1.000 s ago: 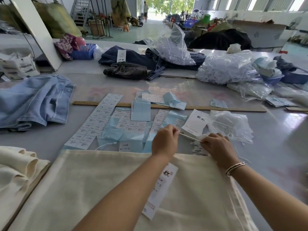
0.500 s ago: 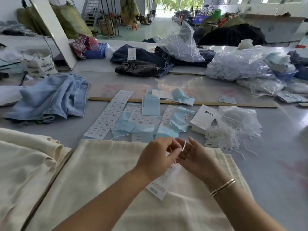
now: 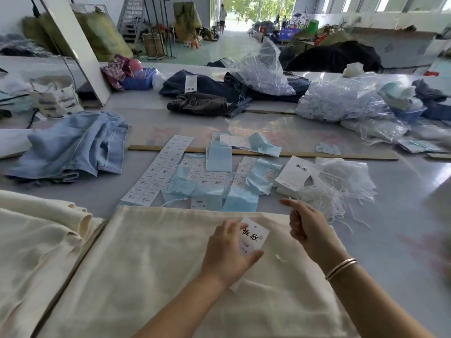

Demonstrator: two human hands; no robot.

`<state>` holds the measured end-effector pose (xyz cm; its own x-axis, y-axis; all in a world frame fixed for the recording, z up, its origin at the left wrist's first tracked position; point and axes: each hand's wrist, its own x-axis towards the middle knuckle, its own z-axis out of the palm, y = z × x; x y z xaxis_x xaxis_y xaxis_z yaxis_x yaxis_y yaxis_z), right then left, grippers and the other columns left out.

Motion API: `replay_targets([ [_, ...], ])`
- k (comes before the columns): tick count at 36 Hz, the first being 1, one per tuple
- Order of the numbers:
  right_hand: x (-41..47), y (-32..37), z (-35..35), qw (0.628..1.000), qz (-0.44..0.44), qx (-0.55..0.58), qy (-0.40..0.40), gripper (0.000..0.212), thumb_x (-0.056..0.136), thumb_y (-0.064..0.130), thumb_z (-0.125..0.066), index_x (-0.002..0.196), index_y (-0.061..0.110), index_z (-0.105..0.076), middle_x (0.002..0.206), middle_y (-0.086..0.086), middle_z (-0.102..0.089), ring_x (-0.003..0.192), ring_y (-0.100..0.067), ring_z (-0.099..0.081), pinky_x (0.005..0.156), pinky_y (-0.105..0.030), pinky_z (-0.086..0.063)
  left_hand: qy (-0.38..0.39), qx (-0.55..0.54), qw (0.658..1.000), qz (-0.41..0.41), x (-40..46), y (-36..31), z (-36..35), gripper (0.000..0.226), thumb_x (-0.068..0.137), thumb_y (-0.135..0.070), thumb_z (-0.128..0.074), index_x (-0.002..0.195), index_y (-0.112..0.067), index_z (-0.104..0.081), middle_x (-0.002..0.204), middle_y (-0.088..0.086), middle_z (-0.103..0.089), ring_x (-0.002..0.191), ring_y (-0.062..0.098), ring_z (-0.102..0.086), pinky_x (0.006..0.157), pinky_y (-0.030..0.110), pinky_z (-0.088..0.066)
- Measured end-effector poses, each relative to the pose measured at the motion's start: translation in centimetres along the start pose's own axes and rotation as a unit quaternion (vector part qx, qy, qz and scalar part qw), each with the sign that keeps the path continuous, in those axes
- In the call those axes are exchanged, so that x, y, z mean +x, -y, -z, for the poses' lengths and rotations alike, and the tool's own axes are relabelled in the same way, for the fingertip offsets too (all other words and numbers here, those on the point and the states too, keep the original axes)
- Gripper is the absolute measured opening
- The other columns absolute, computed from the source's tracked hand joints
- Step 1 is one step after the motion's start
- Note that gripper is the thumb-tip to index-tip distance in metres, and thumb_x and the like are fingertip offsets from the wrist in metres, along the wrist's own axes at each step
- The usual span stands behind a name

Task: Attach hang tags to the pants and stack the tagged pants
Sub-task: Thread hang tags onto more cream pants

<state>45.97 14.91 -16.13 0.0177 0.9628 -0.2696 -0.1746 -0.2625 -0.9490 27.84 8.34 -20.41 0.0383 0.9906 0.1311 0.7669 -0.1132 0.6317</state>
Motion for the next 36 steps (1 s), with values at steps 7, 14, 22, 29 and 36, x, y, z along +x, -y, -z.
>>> replay_targets([
  [7,-1.2,-1.2,0.0,0.967,0.087,-0.237,0.027,0.024,0.092,0.013,-0.057,0.076,0.015,-0.074,0.046,0.007,-0.041,0.038,-0.002,-0.033,0.039,-0.013,-0.027,-0.032,0.033,0.999,0.009,1.8,-0.7,-1.7,0.054,0.078,-0.041,-0.068,0.127,-0.024,-0.052,0.135,-0.005,-0.047,0.122,0.016,-0.043,0.102,0.024,-0.031],
  [14,-1.8,-1.4,-1.7,0.904,0.146,-0.391,0.092,0.032,0.093,0.013,-0.057,0.066,0.028,-0.064,0.041,0.014,-0.051,0.041,-0.001,-0.043,0.048,-0.014,-0.033,-0.073,-0.386,0.916,0.085,-0.1,-0.5,-0.4,0.017,0.080,-0.033,-0.064,0.096,-0.039,-0.064,0.096,-0.016,-0.068,0.091,0.003,-0.063,0.081,0.018,-0.050],
  [22,-2.1,-2.1,-3.2,0.861,0.169,-0.469,0.104,0.024,0.093,0.020,-0.056,0.073,0.029,-0.067,0.046,0.030,-0.051,0.046,0.002,-0.046,0.050,-0.016,-0.033,-0.085,-0.461,0.875,0.122,-0.4,-0.1,0.3,0.034,0.091,-0.003,-0.044,0.106,-0.026,-0.066,0.100,-0.005,-0.072,0.093,0.010,-0.066,0.080,0.022,-0.052],
  [29,-2.1,-1.4,-3.9,0.836,0.202,-0.501,0.093,0.024,0.093,0.020,-0.054,0.072,0.025,-0.066,0.047,0.013,-0.045,0.050,0.009,-0.048,0.051,-0.014,-0.036,-0.057,-0.430,0.898,0.071,-0.7,0.0,0.4,0.036,0.081,-0.020,-0.042,0.107,-0.031,-0.063,0.101,-0.015,-0.070,0.091,0.002,-0.065,0.072,0.010,-0.047],
  [36,-1.8,-1.2,-4.0,0.786,0.223,-0.567,0.102,0.022,0.093,0.024,-0.052,0.073,0.027,-0.062,0.060,0.013,-0.050,0.052,-0.001,-0.041,0.051,-0.020,-0.030,-0.037,-0.422,0.905,0.036,-0.8,-0.1,0.3,0.036,0.082,-0.015,-0.043,0.107,-0.031,-0.064,0.104,-0.013,-0.070,0.100,0.007,-0.065,0.085,0.018,-0.049],
])
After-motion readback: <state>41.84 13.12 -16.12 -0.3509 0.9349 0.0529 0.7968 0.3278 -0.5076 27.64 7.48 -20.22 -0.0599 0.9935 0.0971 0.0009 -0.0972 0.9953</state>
